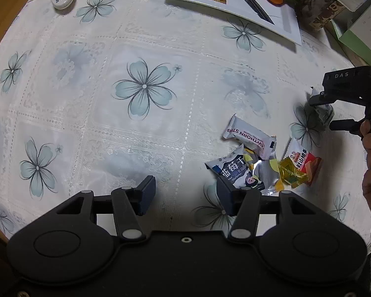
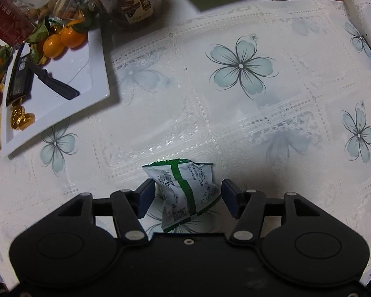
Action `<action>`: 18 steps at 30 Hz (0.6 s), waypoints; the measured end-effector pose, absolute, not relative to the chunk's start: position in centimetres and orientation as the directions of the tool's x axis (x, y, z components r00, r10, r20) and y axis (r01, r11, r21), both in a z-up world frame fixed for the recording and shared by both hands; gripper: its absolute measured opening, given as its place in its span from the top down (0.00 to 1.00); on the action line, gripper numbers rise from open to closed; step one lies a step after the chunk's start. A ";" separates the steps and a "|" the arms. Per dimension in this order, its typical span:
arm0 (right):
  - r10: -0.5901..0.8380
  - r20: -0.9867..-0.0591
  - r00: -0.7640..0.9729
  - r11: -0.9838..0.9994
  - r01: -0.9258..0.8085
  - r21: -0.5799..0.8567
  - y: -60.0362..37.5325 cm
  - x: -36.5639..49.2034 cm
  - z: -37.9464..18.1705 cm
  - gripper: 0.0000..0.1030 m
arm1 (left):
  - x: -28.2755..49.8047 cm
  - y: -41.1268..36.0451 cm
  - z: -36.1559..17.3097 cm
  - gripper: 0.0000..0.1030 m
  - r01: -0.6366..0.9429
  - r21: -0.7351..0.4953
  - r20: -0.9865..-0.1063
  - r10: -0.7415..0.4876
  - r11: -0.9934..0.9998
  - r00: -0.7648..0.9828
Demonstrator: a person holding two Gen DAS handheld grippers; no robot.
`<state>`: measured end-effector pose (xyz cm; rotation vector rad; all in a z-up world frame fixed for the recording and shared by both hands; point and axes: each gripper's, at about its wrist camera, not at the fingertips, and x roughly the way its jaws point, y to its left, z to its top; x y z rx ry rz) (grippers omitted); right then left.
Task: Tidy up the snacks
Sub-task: 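Grasp green-striped white snack bag with the right tool, then grasp blue-white blueberry candy with left tool while right tool holds green-striped bag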
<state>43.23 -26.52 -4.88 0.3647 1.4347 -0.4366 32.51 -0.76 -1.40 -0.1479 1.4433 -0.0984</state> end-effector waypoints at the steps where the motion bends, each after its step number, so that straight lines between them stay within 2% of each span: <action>1: -0.064 -0.995 0.076 0.868 0.496 -0.018 -26.4 43.2 -5.2 0.45 | 32.5 -0.8 -1.4 0.42 -0.023 -0.160 -0.980 -0.156 0.987 0.124; 8: -0.106 -0.991 0.086 0.886 0.460 -0.055 -25.5 41.3 -4.4 0.54 | 32.5 -1.2 -1.8 0.42 -0.013 -0.157 -0.981 -0.155 0.987 0.116; 18: -0.053 -0.998 0.045 0.901 0.433 -0.028 -24.6 34.3 -1.1 0.55 | 32.6 -3.2 -2.9 0.42 0.007 -0.189 -0.974 -0.189 0.982 0.126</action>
